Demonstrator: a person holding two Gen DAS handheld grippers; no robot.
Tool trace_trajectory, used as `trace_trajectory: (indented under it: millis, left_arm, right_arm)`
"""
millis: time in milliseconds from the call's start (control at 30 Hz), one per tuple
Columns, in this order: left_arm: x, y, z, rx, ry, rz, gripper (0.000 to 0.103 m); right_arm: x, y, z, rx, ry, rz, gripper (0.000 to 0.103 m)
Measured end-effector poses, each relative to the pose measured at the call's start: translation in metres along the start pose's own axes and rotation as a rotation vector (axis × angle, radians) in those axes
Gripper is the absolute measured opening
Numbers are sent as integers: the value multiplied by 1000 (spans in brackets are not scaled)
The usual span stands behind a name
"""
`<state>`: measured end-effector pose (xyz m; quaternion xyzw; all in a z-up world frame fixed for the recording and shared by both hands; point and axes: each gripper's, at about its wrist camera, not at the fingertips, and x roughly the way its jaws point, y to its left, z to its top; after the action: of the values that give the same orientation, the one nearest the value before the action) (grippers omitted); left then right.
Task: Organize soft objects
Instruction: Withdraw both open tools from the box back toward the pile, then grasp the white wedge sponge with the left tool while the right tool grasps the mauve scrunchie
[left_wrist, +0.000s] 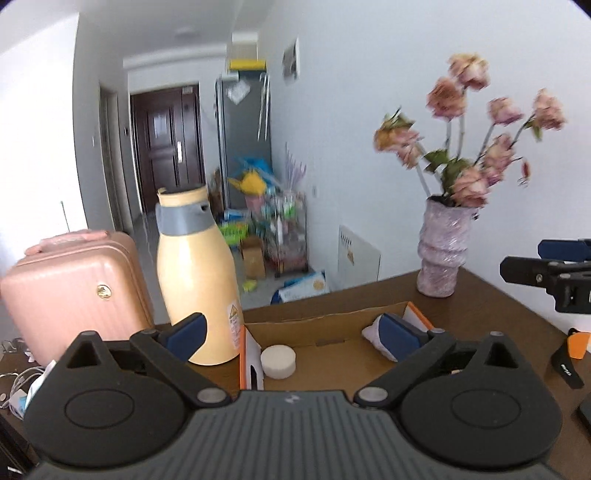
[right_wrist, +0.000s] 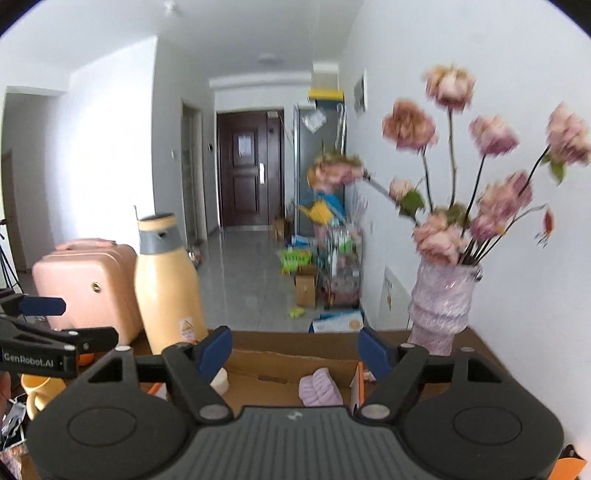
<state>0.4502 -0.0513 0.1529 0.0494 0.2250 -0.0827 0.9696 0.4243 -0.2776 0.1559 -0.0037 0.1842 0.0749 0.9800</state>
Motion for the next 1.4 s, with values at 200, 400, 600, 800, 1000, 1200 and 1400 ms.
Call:
trace_trajectory:
  millis: [200,400,600,800,1000,1200,1400]
  left_arm:
    - [-64,-9,-39,-19,-104,-27,103]
    - [-132,-14,-88,-73,-260,-8,103]
    - [-189,-32,-147,-21,-400,75,103]
    - [-221,-34,-210,-61,-357,27,103]
    - [-259,-33,-263,-80,-368,52,103]
    - [-276,-30,-298,-74,-333,47,103]
    - [-278,-23,-325,-85,-274,71,103]
  right_arm:
    - [-64,12,-36,-32,-100,15,81]
    - [-130,23,-83,-43,-236,6,88]
    - [-189,39,-140,-65,-327,39,98]
    - [-228,53,-202,-41,-340,63,100]
    - [-260,66,-253,-29,-342,64,101]
    - [-276,71,-293,-19,-264,92,102]
    - [-266,77,-322,-49,-142,105,102]
